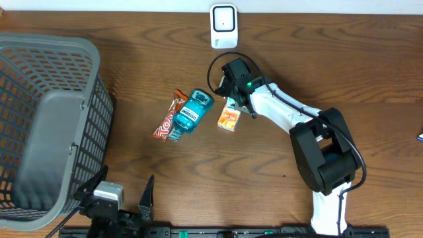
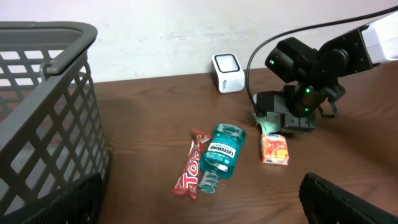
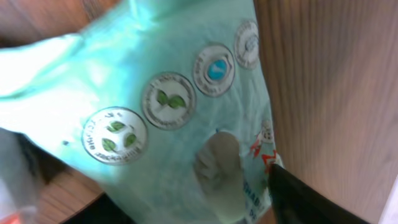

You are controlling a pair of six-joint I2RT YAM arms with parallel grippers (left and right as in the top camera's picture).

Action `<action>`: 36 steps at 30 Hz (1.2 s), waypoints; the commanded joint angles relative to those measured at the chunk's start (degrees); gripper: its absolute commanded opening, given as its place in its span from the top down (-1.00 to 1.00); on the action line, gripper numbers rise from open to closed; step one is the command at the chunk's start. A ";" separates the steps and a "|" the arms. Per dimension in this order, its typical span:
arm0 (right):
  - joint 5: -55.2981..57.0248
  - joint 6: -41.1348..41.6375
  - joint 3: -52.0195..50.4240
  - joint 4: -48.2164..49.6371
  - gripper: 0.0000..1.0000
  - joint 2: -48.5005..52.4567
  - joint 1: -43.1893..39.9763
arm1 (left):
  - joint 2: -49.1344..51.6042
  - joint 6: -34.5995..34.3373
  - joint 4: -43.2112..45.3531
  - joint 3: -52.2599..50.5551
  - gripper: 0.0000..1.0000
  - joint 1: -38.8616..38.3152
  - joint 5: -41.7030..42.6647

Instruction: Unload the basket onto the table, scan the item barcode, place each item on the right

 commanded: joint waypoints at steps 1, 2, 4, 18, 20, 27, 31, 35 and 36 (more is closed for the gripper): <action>-5.73 -0.50 -1.42 -0.26 0.03 0.94 -0.50 | -0.09 -0.11 0.02 0.00 -1.00 0.24 0.33; -7.06 0.11 -1.42 -0.17 0.29 1.29 -0.76 | -0.09 -0.11 0.02 0.00 -1.00 0.24 0.33; -12.35 3.21 -1.40 -0.59 0.72 1.33 -1.95 | -0.09 -0.11 0.02 0.00 -1.00 0.24 0.33; -76.83 -2.69 13.09 -37.90 0.97 -5.35 -19.26 | -0.09 -0.11 0.02 0.00 -1.00 0.24 0.33; -83.45 -7.85 12.31 -41.94 0.97 -5.18 -21.29 | -0.09 -0.11 0.02 0.00 -1.00 0.24 0.33; -92.72 -30.84 10.91 -56.28 0.97 -5.14 -23.65 | -0.09 -0.11 0.02 0.00 -1.00 0.24 0.33; -93.98 -42.32 10.91 -64.92 0.97 -5.14 -23.15 | -0.09 -0.11 0.02 0.00 -1.00 0.24 0.33; -91.86 -44.11 10.91 -65.35 0.97 -5.14 -23.17 | -0.09 -0.09 0.02 0.00 -1.00 0.24 0.33; -90.49 -44.04 10.91 -64.41 0.97 -5.14 -23.17 | -0.09 -0.11 0.02 0.00 -1.00 0.24 0.33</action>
